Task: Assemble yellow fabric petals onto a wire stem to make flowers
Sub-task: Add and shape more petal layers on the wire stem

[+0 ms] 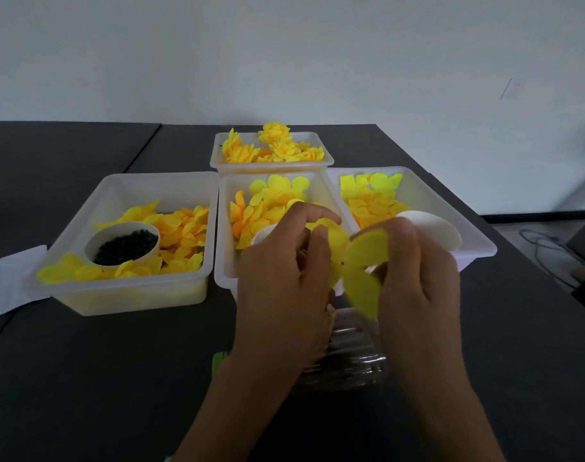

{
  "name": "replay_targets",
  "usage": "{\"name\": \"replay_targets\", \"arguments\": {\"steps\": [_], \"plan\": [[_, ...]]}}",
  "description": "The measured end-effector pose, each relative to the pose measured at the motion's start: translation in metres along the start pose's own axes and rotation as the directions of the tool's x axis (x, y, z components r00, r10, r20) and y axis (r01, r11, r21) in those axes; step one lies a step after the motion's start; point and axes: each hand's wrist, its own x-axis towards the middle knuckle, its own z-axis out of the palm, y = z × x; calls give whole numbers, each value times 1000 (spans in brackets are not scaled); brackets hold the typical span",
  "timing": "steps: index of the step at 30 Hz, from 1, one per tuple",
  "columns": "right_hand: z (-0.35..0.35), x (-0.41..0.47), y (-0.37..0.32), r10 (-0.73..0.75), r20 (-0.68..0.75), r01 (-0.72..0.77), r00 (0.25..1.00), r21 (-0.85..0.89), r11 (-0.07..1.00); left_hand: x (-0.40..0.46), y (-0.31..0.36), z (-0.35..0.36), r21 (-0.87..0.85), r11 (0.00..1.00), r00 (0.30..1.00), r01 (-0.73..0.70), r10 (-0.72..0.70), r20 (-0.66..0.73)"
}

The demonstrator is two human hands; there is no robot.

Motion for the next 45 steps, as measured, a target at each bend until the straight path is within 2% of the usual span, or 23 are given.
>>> {"name": "replay_targets", "arguments": {"steps": [2,4,6,9,11,15,18,20,23,26,29,31,32,34,35,37,39,42,45], "plan": [[-10,10,-3,-33,99,22,995,107,994,4,-4,-3,-64,994,995,86,-82,58],[-24,18,-4,-126,253,88,959,155,984,9,-6,-7,-98,983,981,158,-145,130],[-36,26,-2,-221,408,207,886,79,975,14,-5,-12,-154,971,970,182,-151,190],[-45,33,-3,-280,598,336,751,19,942,19,-2,-18,-234,933,932,275,-199,302],[-47,36,-7,-308,656,373,689,44,927,22,-1,-20,-285,875,877,391,-261,403],[-53,41,-15,-285,721,351,632,63,934,28,3,-24,-337,728,762,598,-386,519],[-52,44,-20,-282,721,417,633,-11,909,31,3,-28,-346,652,710,675,-446,545],[-47,45,-23,-292,700,458,652,-56,887,32,2,-28,-334,636,683,695,-438,585],[-36,50,-29,-336,670,477,662,-31,878,32,4,-29,-323,629,653,707,-407,638],[-29,59,-32,-309,633,410,709,-14,912,32,4,-31,-349,620,650,703,-359,670],[-22,66,-32,-235,644,303,728,5,953,34,3,-35,-373,564,625,737,-357,695],[-20,72,-30,-158,651,192,742,19,981,37,-1,-37,-330,558,591,761,-386,709],[-19,75,-27,-115,656,140,746,15,990,39,-3,-37,-278,589,580,758,-415,701],[-19,80,-21,-34,667,46,744,-1,999,44,-9,-35,-147,681,592,717,-485,644],[-19,81,-17,7,666,-13,746,4,1000,45,-13,-34,-95,732,627,675,-501,596],[-21,81,-6,95,660,-169,746,50,984,45,-19,-34,-43,844,741,535,-444,505],[-21,80,6,167,669,-288,724,73,955,41,-23,-34,-76,920,837,384,-312,449],[-20,76,22,249,672,-383,698,56,922,36,-27,-30,-173,947,903,272,-188,386],[-20,73,35,291,682,-486,671,107,867,34,-29,-23,-185,946,902,265,-175,395]]}}
